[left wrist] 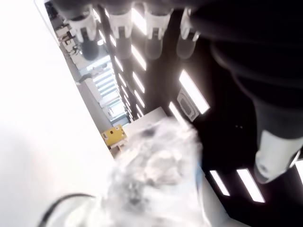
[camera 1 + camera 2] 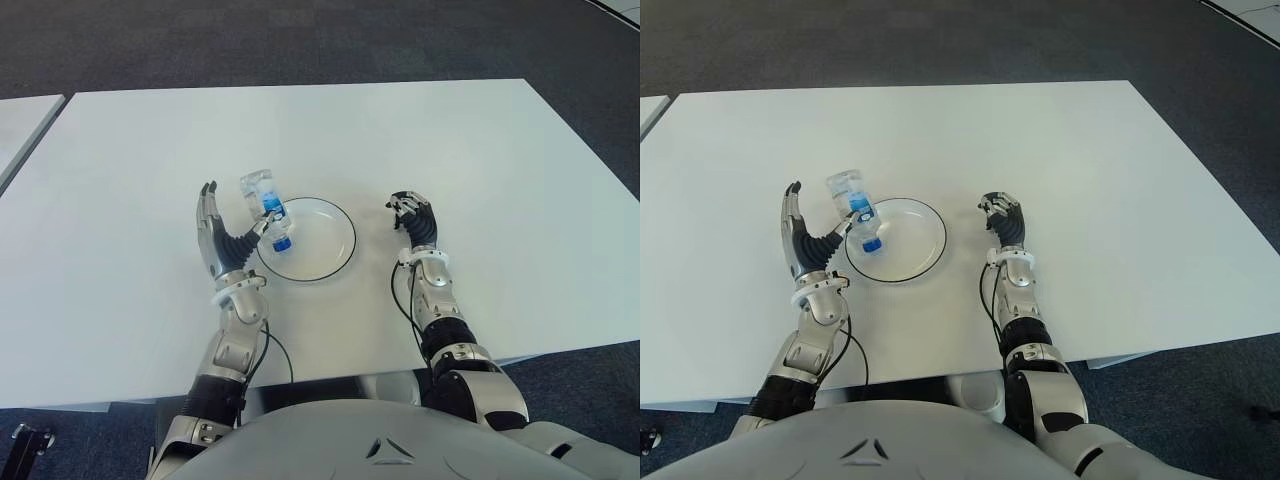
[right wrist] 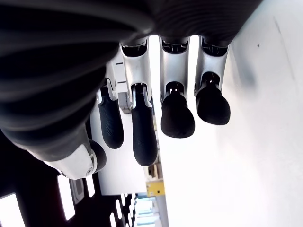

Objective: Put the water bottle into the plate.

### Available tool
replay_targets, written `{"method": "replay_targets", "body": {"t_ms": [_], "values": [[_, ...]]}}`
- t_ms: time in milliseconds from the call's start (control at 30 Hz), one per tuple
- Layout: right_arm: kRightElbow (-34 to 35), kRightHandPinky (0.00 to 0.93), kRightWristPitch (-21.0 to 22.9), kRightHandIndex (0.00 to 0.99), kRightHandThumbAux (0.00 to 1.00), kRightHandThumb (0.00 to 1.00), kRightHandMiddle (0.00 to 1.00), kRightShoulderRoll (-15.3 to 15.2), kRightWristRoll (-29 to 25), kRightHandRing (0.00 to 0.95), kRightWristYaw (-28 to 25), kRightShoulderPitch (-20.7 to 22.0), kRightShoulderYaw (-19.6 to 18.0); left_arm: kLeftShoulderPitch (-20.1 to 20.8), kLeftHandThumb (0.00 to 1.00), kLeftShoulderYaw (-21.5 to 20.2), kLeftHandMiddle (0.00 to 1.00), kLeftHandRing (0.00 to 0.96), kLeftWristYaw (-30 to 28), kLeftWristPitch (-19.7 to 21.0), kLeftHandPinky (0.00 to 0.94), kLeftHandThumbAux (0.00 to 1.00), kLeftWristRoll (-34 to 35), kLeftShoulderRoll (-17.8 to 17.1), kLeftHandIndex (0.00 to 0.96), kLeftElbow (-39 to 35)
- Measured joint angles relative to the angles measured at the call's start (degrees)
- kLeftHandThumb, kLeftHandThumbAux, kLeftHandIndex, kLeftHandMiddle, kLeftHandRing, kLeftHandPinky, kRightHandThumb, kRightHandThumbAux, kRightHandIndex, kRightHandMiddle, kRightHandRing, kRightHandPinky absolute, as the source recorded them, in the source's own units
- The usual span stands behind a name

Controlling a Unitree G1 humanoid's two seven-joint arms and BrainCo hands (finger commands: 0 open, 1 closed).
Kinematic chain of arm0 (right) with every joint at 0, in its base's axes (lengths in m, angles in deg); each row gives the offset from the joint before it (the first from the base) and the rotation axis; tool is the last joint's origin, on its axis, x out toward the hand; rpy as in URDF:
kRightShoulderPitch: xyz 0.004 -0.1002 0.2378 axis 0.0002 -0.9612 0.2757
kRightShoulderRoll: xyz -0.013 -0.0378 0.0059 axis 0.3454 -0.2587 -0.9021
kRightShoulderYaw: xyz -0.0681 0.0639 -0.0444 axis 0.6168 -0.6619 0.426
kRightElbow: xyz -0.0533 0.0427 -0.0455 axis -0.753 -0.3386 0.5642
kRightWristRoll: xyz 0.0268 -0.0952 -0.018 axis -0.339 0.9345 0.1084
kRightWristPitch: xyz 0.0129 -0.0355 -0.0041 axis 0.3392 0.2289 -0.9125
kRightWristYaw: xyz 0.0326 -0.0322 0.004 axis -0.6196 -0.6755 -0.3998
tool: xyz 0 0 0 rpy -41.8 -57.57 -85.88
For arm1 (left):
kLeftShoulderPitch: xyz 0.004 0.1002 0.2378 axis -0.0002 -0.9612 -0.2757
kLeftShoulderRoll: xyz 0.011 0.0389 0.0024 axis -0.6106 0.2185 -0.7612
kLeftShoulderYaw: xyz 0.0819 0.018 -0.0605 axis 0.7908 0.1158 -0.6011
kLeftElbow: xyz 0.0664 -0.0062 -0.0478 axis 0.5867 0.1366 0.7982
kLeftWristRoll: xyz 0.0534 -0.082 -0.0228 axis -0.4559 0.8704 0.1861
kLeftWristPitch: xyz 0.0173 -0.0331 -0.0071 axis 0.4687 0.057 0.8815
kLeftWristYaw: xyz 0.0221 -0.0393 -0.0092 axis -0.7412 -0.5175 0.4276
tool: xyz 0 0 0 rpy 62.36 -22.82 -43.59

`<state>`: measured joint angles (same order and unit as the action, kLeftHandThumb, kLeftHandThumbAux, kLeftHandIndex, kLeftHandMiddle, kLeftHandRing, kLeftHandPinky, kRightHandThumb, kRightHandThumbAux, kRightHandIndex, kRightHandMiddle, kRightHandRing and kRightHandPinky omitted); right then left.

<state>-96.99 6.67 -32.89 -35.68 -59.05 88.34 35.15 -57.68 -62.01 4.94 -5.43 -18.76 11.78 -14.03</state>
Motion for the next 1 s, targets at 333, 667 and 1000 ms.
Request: {"method": "replay_targets", "body": {"t_ms": [333, 667, 1000], "values": [[0.1, 0.763, 0.4, 0.430, 0.678, 0.845, 0.554, 0.1, 0.0, 0.777, 0.5, 0.1, 0.1, 0.1, 0.077, 2.9, 0.000, 0.000, -2.7, 5.1, 0.000, 0.564, -10.2, -4.7, 0.000, -0.1], [0.2, 0.757, 0.6, 0.429, 0.678, 0.845, 0.559, 0.2, 0.1, 0.775, 0.7, 0.0, 0.2, 2.1, 0.078, 8.1, 0.000, 0.000, -6.6, 9.4, 0.000, 0.609, -21.6, -12.1, 0.000, 0.2], [0.5, 0.758, 0.6, 0.428, 0.678, 0.845, 0.561, 0.5, 0.1, 0.774, 0.8, -0.1, 0.3, 5.1, 0.088, 12.9, 0.000, 0.000, -7.0, 9.8, 0.000, 0.657, -28.5, -16.3, 0.000, 1.8]]}}
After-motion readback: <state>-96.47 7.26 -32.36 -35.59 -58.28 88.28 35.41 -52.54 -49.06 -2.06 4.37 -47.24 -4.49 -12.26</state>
